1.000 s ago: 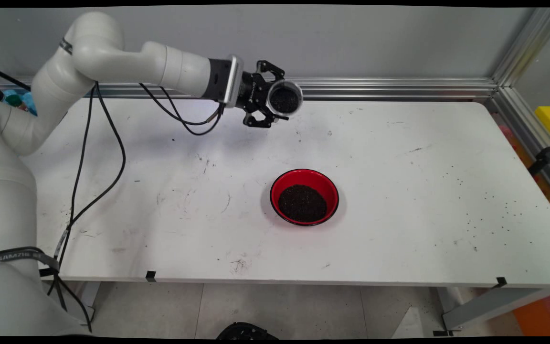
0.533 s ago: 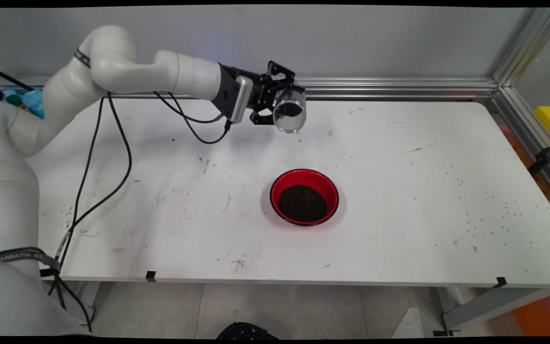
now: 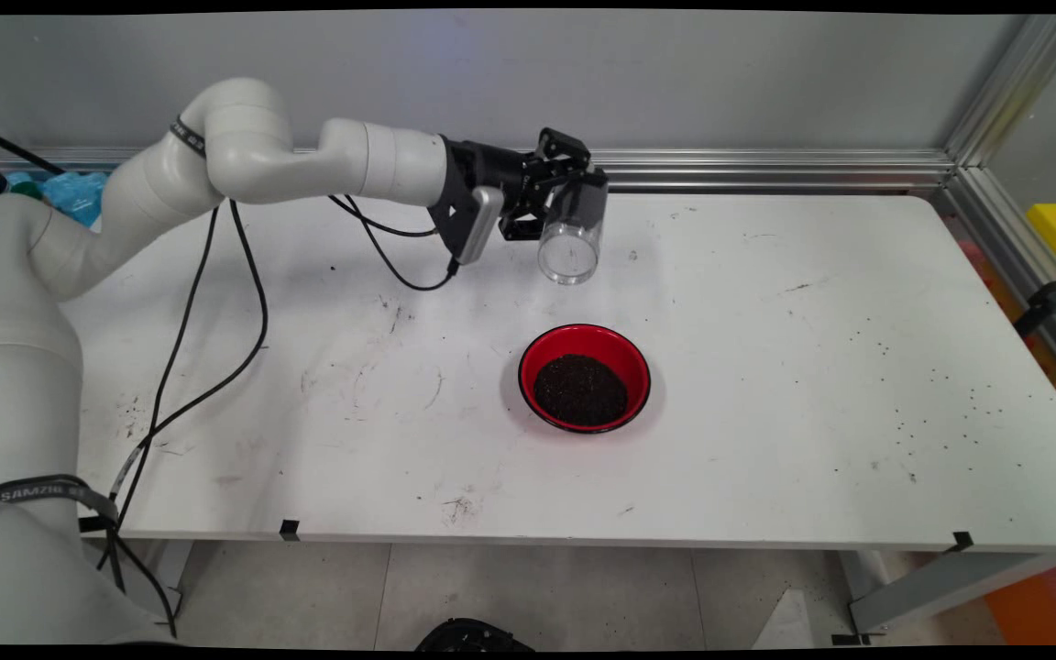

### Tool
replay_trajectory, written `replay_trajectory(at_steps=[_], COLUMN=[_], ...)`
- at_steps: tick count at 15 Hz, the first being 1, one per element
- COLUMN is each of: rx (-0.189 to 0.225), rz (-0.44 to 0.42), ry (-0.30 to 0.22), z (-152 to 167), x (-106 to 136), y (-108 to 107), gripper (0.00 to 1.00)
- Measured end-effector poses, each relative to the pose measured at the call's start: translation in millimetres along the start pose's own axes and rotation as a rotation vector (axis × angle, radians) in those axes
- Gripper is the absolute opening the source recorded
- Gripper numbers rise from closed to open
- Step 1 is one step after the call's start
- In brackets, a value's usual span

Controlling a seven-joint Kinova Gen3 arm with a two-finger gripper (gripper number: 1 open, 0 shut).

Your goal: Pour the black seasoning powder in the red bowl

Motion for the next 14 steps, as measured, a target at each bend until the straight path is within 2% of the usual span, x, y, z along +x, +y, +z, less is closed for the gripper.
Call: replay_trajectory(at_steps=[8,14], rx=[0.036,0.066], rz=[0.145,0.223], ry=[-0.003,-0.029], z=[13.7,26.5], x=[23.2,33.3], y=[13.5,15.9], gripper=[0.0,0.0])
